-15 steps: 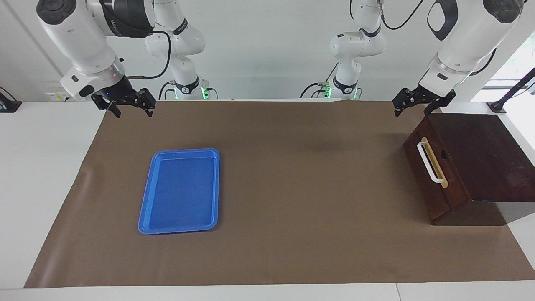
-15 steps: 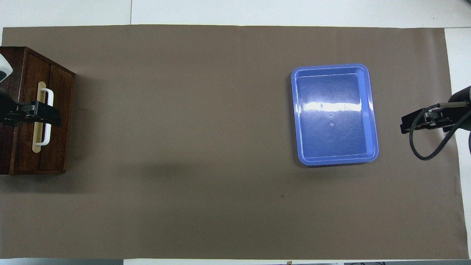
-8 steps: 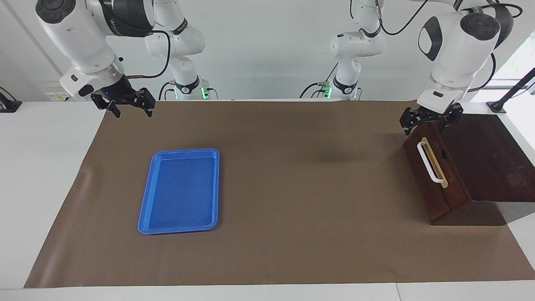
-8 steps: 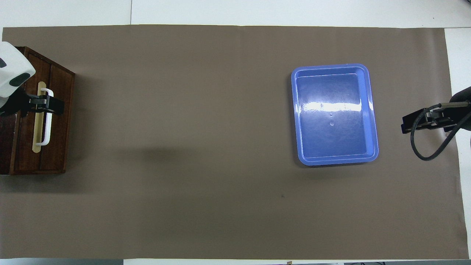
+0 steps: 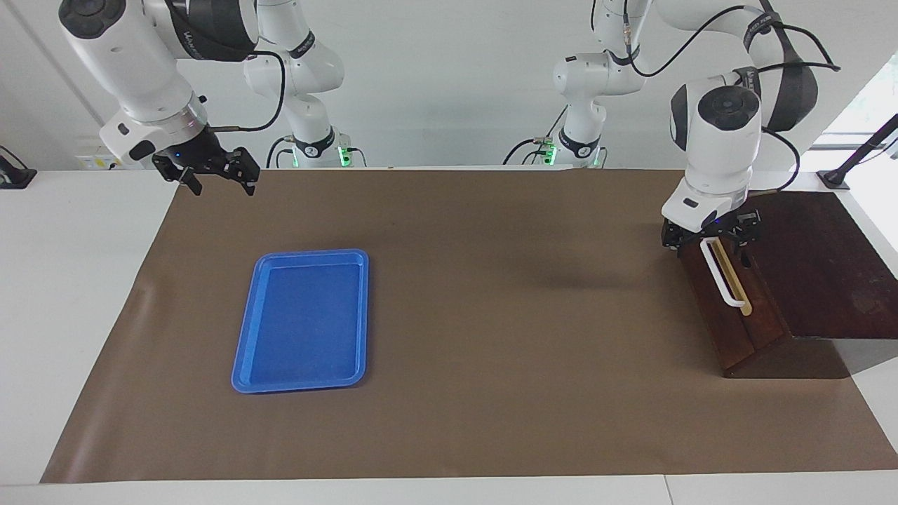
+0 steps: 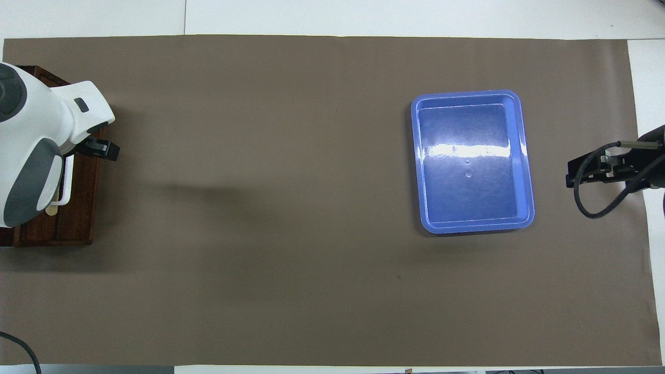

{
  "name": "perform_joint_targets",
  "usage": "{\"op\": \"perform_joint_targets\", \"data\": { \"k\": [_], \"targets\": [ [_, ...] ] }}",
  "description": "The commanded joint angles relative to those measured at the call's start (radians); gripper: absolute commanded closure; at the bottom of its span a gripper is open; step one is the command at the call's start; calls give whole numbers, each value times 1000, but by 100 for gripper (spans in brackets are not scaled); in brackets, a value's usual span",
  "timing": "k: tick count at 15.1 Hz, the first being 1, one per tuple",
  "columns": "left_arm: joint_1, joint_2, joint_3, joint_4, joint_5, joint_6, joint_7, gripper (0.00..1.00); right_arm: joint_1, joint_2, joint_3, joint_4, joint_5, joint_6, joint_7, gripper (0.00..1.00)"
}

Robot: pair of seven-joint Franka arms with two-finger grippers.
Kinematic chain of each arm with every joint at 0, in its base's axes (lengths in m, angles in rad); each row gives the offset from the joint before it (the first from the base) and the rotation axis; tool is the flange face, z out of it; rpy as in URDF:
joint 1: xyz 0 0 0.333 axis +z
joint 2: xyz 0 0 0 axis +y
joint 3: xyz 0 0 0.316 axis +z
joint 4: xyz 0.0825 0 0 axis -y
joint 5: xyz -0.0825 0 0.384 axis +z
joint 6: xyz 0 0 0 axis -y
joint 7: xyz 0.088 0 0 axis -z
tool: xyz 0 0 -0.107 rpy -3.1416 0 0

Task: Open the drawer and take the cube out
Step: 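Pull the drawer open with the left gripper while the right gripper approaches the tray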

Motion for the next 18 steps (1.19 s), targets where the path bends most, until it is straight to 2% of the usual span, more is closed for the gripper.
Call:
{"op": "perform_joint_targets", "data": {
  "k": [1, 5, 7, 12, 18],
  "targets": [
    [12, 11, 4, -47, 52, 71, 5, 0, 2, -30, 5, -32, 17, 9, 198, 0],
    [70, 8, 3, -99, 60, 143, 47, 0, 4, -32, 19, -54, 20, 15, 444, 0],
    [76, 3, 4, -142, 60, 184, 45, 0, 2, -43, 19, -89, 59, 38, 623, 0],
    [79, 4, 3, -179, 59, 212, 44, 0, 2, -17, 19, -92, 153, 70, 999, 0],
    [64, 21, 0, -187, 54, 249, 15, 0, -13, 31, 17, -94, 254, 72, 1121, 0]
  ]
}}
